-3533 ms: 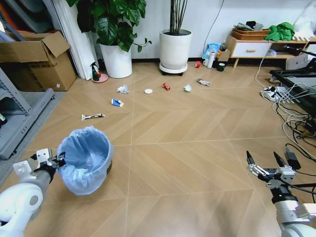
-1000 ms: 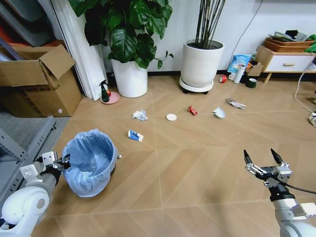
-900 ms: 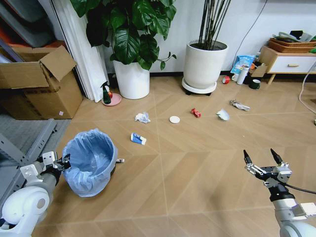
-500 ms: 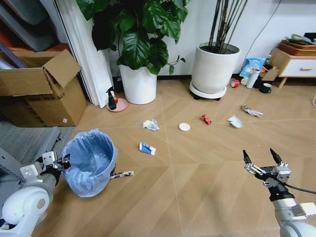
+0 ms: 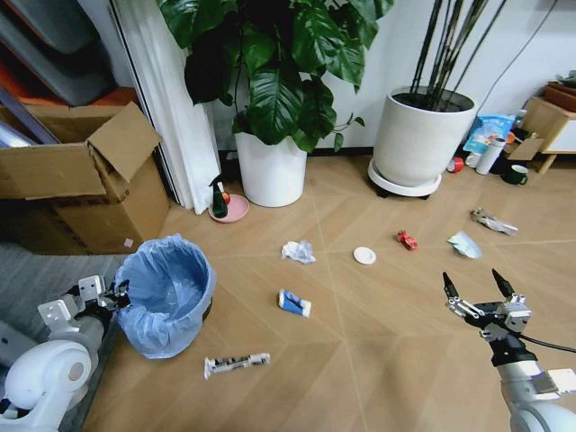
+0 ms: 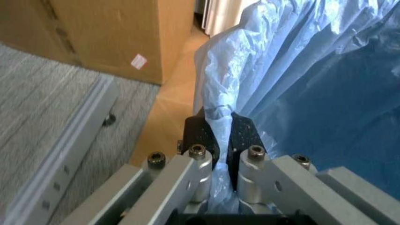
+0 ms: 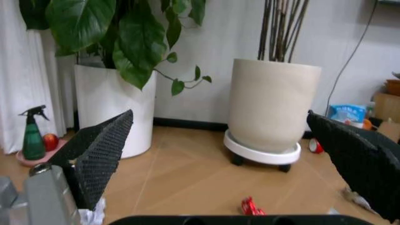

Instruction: Pick up the trash bin and place the garbage on the floor into it.

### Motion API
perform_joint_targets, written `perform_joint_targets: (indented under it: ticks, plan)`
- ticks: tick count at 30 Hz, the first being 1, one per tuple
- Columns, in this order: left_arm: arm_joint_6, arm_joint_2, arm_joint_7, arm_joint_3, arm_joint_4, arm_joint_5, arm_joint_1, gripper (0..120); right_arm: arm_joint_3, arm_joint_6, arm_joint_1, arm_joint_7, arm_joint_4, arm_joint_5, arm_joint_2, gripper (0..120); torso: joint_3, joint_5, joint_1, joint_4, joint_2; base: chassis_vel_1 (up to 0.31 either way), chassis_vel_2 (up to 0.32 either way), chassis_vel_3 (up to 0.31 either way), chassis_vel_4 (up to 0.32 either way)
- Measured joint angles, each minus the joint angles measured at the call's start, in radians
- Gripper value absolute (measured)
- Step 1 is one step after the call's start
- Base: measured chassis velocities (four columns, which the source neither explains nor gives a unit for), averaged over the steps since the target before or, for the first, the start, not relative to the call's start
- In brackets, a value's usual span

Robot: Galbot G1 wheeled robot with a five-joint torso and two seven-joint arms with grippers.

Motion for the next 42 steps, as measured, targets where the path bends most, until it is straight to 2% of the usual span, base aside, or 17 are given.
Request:
perform_joint_targets:
  ticks: [6,12,14,18,31,35,38,42]
  plan:
    - [0.000,-0.001,0.000,0.003,0.001,0.000,-0.001,0,-0.008,0.013,0.008,-0.005,-0.009,-0.009,-0.002,100,0.000,0.0001,0.000,0.0006,0.000,-0.132,0.338,0.143,-0.329]
    - [0.000,-0.003,-0.001,0.008,-0.001,0.000,-0.001,0,-0.024,0.022,0.016,-0.006,-0.018,-0.027,-0.010,100,0.000,-0.0002,0.000,0.0001,0.000,-0.172,0.209,0.172,-0.234]
    - [0.000,-0.003,-0.001,0.009,-0.007,0.000,0.001,0,-0.040,0.020,0.021,-0.004,-0.022,-0.041,-0.022,100,0.000,0.0008,0.000,-0.0003,0.000,-0.138,0.046,0.119,-0.040]
    - [0.001,0.002,-0.001,0.009,-0.012,-0.001,0.005,0,-0.068,0.015,0.033,-0.005,-0.033,-0.064,-0.048,100,0.000,0.0001,0.000,0.0003,0.000,-0.047,-0.019,0.006,0.016]
    - [0.002,0.003,-0.002,0.007,-0.017,0.005,0.017,0,-0.129,0.016,0.064,-0.002,-0.074,-0.072,-0.055,100,0.000,0.0005,0.000,0.0001,0.000,0.018,-0.013,-0.016,0.013]
    - [-0.005,0.024,0.013,0.010,-0.026,0.004,0.027,0,-0.178,0.006,0.066,-0.008,-0.081,0.015,-0.100,100,0.000,0.0000,0.000,0.0002,0.000,0.000,0.000,0.000,0.000]
    - [-0.030,0.069,0.042,-0.014,-0.043,0.009,0.060,0,-0.195,-0.010,0.092,0.002,-0.098,0.085,-0.133,100,0.000,0.0001,0.000,0.0001,0.000,0.000,0.000,0.000,0.000]
    - [-0.039,0.112,0.051,-0.054,-0.057,0.007,0.102,0,-0.204,-0.004,0.107,0.005,-0.103,0.085,-0.151,100,0.000,0.0005,0.000,0.0005,0.000,0.000,0.000,0.000,0.000]
